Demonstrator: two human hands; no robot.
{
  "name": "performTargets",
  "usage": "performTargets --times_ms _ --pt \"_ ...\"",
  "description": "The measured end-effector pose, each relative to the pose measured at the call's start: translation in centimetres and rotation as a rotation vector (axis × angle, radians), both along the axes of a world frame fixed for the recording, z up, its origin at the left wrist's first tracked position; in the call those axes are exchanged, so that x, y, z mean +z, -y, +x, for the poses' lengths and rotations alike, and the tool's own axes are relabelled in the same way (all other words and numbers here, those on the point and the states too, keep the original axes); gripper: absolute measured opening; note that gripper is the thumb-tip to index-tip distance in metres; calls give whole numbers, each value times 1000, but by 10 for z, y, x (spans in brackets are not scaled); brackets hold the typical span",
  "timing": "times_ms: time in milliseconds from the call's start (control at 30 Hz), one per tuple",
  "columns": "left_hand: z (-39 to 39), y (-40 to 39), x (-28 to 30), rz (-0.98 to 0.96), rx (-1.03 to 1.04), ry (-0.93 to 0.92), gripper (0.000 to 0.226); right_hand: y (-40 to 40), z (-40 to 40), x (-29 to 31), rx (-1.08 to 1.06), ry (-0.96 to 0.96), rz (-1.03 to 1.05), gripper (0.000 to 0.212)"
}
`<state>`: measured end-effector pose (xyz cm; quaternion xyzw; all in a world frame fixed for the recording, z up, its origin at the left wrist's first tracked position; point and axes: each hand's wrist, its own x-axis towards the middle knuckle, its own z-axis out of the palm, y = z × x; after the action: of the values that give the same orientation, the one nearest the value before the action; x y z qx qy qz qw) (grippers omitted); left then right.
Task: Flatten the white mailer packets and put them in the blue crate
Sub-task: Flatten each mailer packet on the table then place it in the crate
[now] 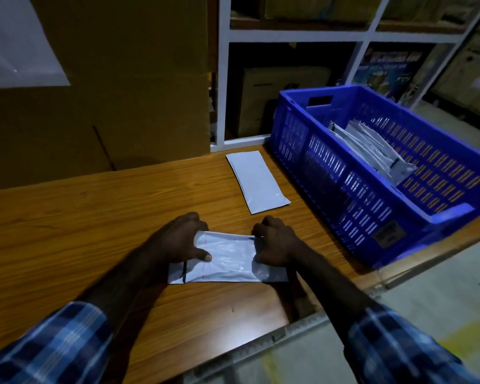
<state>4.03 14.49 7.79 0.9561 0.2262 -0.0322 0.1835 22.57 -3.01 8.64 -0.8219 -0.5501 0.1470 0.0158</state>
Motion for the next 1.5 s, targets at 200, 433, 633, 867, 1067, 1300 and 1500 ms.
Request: performTargets --times_ms 200,433,633,867,1067,1300,1500 --pt "-27 8 31 142 19 324 25 1 -8 36 56 11 256 32" --pt "-77 52 3 358 -24 519 36 35 -31 12 162 198 581 20" --pt "-117 101 -54 201 60 509 41 76 -58 -34 119 52 449 42" --pt "-98 110 -54 143 247 455 52 33 -110 -42 210 47 485 46" --pt "-88 82 -75 165 266 288 65 -18 -131 -65 300 54 422 69" --pt "-83 82 -73 298 234 139 74 -16 -134 -79 293 67 543 66" --pt "-77 82 -67 315 261 61 79 -21 -132 -85 311 33 597 56"
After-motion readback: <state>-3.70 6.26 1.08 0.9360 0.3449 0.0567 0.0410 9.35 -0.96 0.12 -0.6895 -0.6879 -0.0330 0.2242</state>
